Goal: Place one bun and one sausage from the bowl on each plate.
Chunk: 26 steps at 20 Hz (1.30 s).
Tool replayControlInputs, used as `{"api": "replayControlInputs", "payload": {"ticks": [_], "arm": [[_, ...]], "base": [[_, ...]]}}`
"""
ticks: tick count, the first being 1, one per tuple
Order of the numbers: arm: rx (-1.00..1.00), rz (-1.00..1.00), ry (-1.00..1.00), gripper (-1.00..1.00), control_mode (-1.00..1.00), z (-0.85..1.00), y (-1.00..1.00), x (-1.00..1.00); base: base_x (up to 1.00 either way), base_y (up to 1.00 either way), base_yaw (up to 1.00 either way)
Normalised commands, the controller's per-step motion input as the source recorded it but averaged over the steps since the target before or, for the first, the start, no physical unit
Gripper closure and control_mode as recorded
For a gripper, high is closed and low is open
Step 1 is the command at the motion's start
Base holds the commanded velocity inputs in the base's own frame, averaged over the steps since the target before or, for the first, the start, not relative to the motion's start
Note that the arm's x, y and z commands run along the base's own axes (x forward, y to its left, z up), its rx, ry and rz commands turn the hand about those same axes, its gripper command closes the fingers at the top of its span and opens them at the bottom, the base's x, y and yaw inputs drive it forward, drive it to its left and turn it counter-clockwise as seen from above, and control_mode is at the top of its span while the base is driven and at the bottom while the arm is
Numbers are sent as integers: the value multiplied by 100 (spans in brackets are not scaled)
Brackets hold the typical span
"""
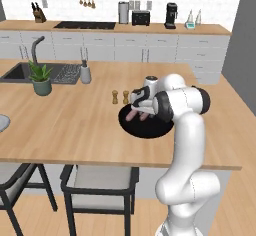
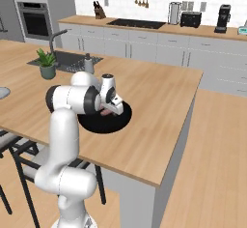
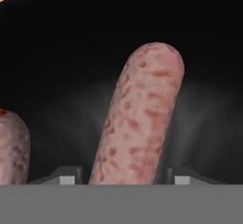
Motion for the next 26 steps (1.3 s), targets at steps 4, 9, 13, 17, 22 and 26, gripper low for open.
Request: {"api": "replayControlInputs", "payload": {"ticks": [4,9,13,17,22,26], "arm": [[0,-2,-5,100,-100,0,0,-3],[0,-2,-2,100,-100,1,0,-2],[0,0,0,100,-100,38,0,-43],[-2,0,-12,100,-100,59,0,-99],[-9,8,-9,100,-100,70,-6,-100],[-3,12,0,100,-100,66,-1,-100]], "base": [[0,0,0],[0,0,0],[0,0,0],[0,0,0],[0,0,0],[0,0,0]]}}
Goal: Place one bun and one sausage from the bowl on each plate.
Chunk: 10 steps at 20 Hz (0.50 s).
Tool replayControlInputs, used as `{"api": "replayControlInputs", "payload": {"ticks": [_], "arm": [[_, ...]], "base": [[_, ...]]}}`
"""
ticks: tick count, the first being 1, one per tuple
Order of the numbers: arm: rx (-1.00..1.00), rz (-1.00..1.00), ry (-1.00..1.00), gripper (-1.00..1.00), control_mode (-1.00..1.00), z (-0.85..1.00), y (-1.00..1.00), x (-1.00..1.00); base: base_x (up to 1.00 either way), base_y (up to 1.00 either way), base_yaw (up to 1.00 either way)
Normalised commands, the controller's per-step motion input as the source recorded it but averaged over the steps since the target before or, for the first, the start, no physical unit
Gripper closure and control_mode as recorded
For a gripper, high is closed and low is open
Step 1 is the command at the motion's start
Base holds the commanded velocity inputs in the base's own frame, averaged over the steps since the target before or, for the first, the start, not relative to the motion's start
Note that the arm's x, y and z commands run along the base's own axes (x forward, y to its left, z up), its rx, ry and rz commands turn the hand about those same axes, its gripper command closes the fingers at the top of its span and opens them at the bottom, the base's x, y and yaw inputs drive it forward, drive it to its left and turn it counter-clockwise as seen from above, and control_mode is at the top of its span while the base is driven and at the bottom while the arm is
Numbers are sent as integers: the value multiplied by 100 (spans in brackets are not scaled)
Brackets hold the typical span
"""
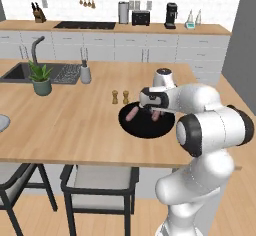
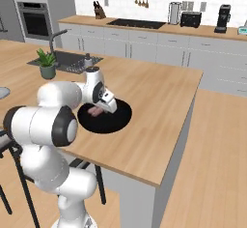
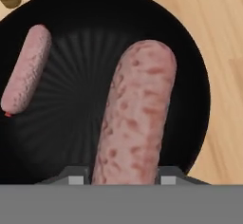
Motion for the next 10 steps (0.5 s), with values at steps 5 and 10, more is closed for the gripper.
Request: {"api": "replayControlInputs", "payload": {"ticks": [5,10], "arm": [[0,16,-1,100,-100,70,0,-100],[0,15,0,100,-100,59,0,-100]], "base": [[0,0,0],[0,0,0]]}}
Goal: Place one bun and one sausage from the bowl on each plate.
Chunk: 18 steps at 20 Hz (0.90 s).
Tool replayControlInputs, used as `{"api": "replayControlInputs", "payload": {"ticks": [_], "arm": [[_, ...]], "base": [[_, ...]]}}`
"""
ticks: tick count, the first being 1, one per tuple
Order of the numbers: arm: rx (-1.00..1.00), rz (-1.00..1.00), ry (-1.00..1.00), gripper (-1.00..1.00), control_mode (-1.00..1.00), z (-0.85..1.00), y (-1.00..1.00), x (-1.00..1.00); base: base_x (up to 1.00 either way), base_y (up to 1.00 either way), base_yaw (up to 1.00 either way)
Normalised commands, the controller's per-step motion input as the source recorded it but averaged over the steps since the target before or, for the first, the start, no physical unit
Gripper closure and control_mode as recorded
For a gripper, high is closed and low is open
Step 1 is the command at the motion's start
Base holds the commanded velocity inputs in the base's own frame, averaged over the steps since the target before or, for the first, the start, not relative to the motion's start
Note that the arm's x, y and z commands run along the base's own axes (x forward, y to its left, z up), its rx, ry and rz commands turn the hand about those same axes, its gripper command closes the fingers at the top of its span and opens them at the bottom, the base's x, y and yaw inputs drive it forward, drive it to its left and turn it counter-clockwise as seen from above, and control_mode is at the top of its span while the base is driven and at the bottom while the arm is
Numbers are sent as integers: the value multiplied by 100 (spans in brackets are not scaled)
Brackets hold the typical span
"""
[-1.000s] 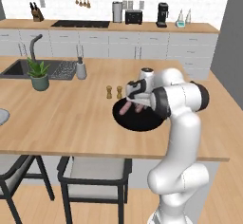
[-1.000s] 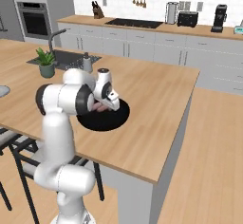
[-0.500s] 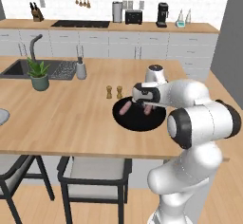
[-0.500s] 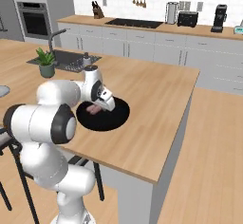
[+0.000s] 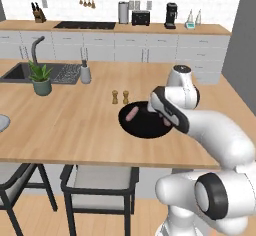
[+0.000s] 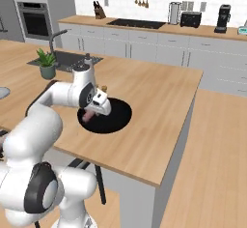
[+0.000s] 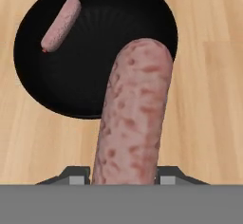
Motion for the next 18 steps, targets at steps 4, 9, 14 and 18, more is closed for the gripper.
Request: {"api": "replayControlInputs", "payload": {"ticks": [4,9,14,18], "arm": [[0,15,-12,100,-100,-1,-6,-100],[0,9,-6,100,-100,0,-4,-62],[0,0,0,100,-100,0,0,0],[0,0,0,100,100,0,0,-22]], "base": [[0,0,0],[0,0,0],[0,0,0],[-47,12,-3]]}}
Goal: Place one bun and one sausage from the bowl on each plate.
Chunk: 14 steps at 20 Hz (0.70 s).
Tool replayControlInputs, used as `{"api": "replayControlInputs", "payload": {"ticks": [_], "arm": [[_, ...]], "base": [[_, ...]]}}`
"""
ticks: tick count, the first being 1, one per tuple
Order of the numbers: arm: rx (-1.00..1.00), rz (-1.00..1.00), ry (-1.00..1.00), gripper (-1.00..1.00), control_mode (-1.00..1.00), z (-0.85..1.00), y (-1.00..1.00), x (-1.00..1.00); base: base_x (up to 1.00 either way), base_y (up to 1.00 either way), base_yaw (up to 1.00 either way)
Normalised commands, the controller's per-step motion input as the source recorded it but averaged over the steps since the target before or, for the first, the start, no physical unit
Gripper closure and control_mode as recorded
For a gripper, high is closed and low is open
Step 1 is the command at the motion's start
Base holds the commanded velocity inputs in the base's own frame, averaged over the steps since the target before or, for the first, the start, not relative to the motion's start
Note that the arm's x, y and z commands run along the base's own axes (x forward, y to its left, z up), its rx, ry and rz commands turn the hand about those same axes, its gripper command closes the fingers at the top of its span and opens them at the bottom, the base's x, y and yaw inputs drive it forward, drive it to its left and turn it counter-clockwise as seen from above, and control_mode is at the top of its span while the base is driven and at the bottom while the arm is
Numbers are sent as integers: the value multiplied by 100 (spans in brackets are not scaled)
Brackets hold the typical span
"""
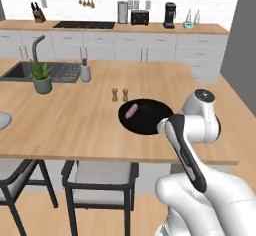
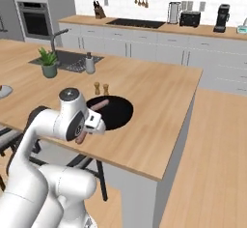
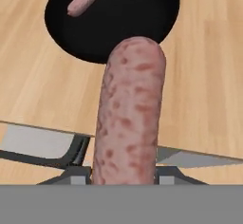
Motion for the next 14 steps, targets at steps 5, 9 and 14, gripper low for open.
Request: {"api": "replayControlInputs", "payload": {"ticks": [5,9,14], "arm": [[0,0,0,100,100,0,0,0],[0,0,0,100,100,0,0,0],[0,0,0,100,100,0,0,0]], "base": [[-76,91,-12],[-13,100,-25],[3,100,-26]]}}
